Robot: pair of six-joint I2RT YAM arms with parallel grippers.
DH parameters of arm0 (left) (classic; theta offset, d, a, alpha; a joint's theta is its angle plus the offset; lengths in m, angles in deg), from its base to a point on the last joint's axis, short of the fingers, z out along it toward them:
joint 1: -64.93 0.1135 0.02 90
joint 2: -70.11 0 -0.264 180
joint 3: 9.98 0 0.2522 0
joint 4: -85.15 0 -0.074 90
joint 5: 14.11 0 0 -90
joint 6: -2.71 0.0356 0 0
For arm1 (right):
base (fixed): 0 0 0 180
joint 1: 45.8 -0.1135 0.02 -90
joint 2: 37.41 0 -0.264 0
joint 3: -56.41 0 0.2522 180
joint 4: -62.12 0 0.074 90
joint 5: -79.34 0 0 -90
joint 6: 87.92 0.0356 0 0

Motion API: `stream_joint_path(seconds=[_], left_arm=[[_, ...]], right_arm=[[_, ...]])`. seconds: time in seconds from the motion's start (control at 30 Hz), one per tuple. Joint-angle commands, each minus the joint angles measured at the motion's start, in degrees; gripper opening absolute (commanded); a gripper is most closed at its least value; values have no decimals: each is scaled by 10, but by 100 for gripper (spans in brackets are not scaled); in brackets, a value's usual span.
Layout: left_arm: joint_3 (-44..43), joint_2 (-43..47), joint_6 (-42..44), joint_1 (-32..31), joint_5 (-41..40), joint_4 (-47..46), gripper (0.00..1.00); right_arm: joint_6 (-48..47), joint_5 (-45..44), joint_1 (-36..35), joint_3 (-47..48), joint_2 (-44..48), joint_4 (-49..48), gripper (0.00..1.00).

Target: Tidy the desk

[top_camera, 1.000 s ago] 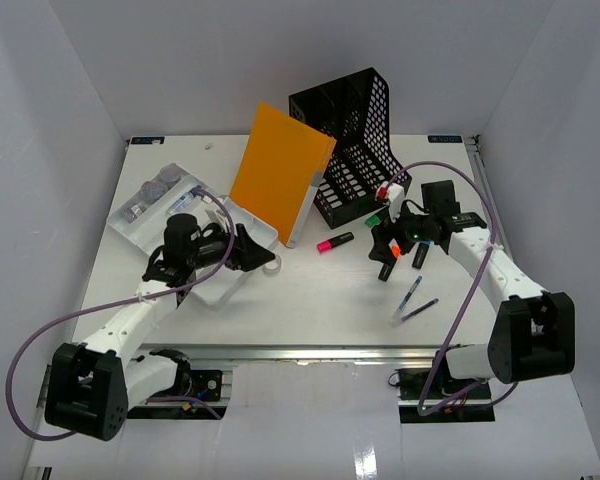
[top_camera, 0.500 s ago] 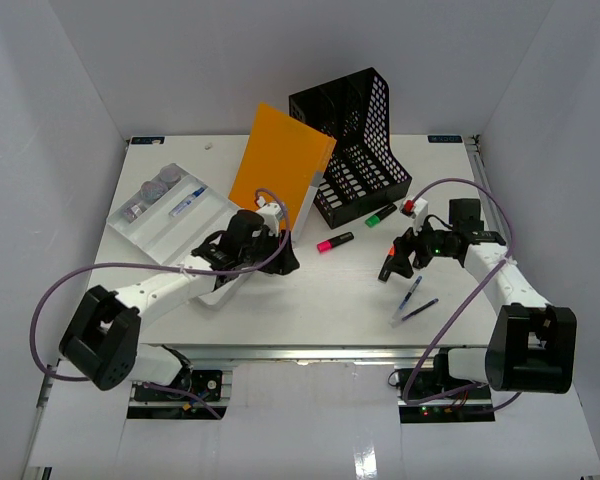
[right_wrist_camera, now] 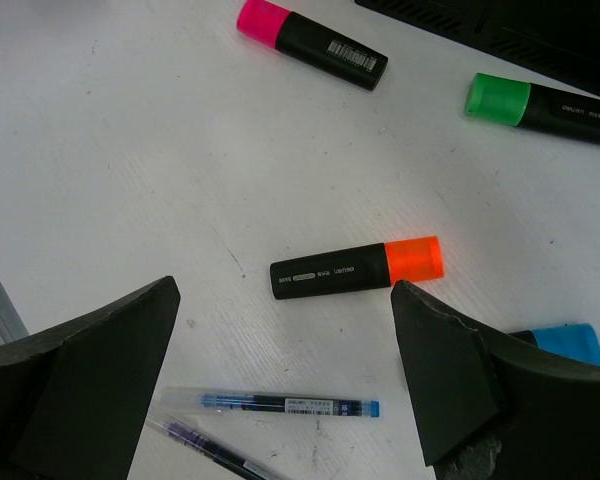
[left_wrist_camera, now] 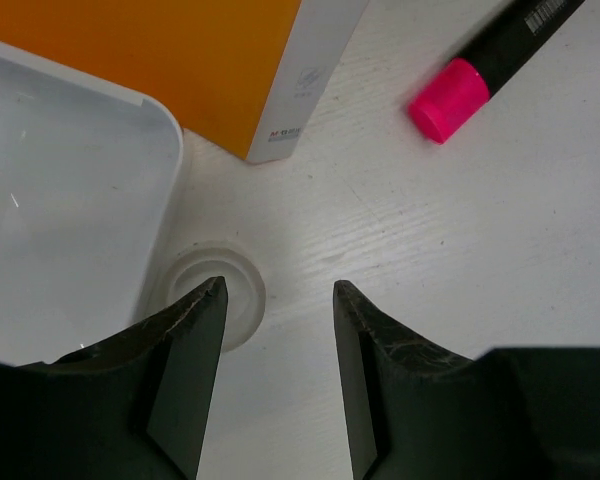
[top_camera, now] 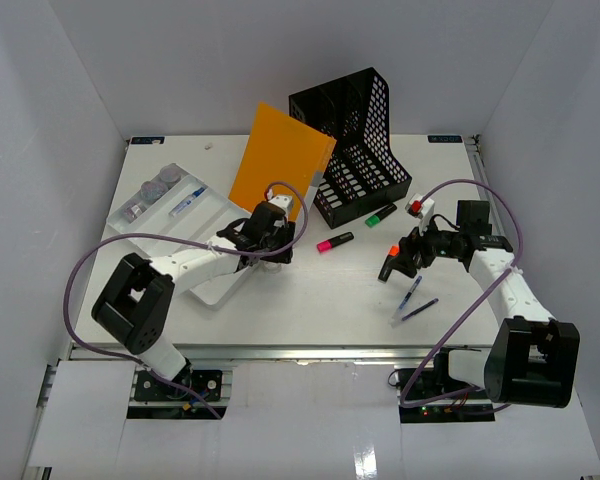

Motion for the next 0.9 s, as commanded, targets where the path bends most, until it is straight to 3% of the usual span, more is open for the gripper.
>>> stream_joint_path(seconds=[0.0,0.5,0.73,0.87], left_arm=[[-31,-26,6,-11,-27,20,57],[-54,-94,24,-31,-67,41,46],[-46,-77,18,-34,-47,41,17],[-47,-42,20,-34,-21,45,8]], right_arm=[[-6,17,1,-1,15,-13,93],[-7,27,1,1,18,-7,93],[-9,29,1,2,19,-4,93],[-10,30,1,2,21,-3,94]])
